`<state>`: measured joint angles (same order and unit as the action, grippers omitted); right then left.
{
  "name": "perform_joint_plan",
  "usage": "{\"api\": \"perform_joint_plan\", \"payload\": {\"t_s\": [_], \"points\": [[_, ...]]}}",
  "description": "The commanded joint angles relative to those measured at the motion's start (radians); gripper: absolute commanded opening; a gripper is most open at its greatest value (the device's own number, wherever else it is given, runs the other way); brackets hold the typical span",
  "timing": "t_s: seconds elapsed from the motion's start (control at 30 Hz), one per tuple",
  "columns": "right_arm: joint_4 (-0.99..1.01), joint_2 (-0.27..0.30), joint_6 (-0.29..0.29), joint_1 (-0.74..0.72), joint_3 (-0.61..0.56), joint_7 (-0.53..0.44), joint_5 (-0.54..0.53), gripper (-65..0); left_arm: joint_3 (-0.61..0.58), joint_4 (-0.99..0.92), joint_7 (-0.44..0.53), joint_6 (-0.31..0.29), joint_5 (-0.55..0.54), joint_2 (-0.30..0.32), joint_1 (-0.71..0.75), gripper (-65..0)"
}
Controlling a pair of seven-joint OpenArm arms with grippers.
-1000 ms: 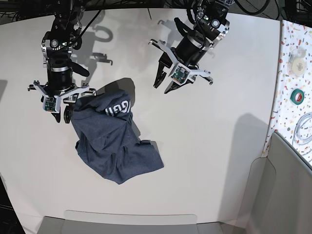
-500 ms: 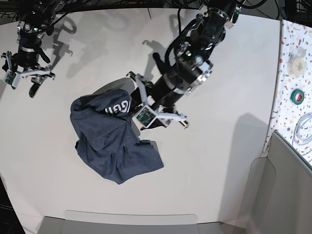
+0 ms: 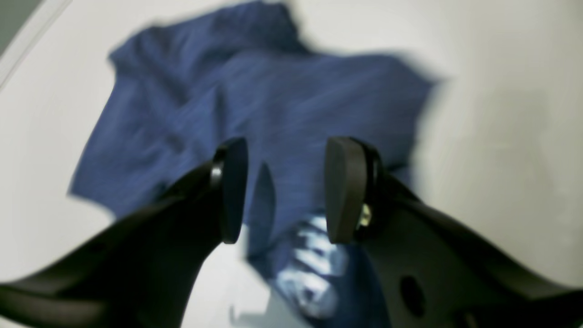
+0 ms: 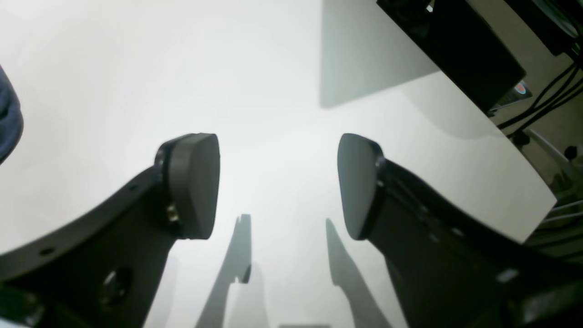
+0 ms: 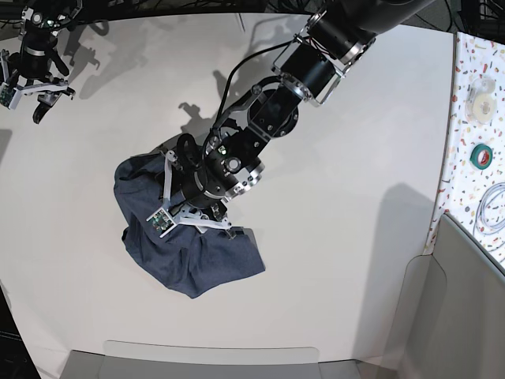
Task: Layout the t-shirt on the table in an organized manner, then fold the t-shirt properly
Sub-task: 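Grasp the blue t-shirt fabric with the left gripper and lift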
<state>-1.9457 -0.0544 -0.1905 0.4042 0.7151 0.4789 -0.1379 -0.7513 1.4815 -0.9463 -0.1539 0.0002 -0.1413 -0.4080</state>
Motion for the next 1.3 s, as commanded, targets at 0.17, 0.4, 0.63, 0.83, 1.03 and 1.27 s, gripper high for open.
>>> {"api": "perform_joint_plan", "payload": {"t_s": [0.17,0.4,0.63,0.83,1.03,1.27], "points": [[-0.016,-0.017,0.001,-0.006,-0.009,-0.022,-0.007,-25.3,-0.044,-0.138,0.025,0.204,-0.004,-0.016,-0.156,-37.5],[-0.014,-0.017,0.001,-0.02,-0.056,-0.022,-0.006,-25.3,-0.041,-0.152,0.123,0.207,-0.145,-0.016,-0.19,-37.5],[-0.014,-0.017,0.001,-0.026,-0.065,-0.022,-0.006,-25.3,-0.044,-0.258,0.151,0.213,-0.406,-0.016,-0.19,-37.5],[-0.01,-0.017,0.001,-0.026,-0.065,-0.022,-0.006,-25.3,-0.046,-0.41,0.24,0.21,-0.409,-0.016,-0.185,-40.6],[0.045,-0.015,0.001,-0.057,-0.073,-0.022,-0.006,-25.3,0.025,-0.307,0.243,0.213,-0.411,-0.016,-0.139,-65.0],[0.05,-0.015,0.001,-0.064,-0.085,-0.022,-0.006,-25.3,0.375,0.0,0.237,0.21,-0.411,-0.011,0.004,-65.0]]}}
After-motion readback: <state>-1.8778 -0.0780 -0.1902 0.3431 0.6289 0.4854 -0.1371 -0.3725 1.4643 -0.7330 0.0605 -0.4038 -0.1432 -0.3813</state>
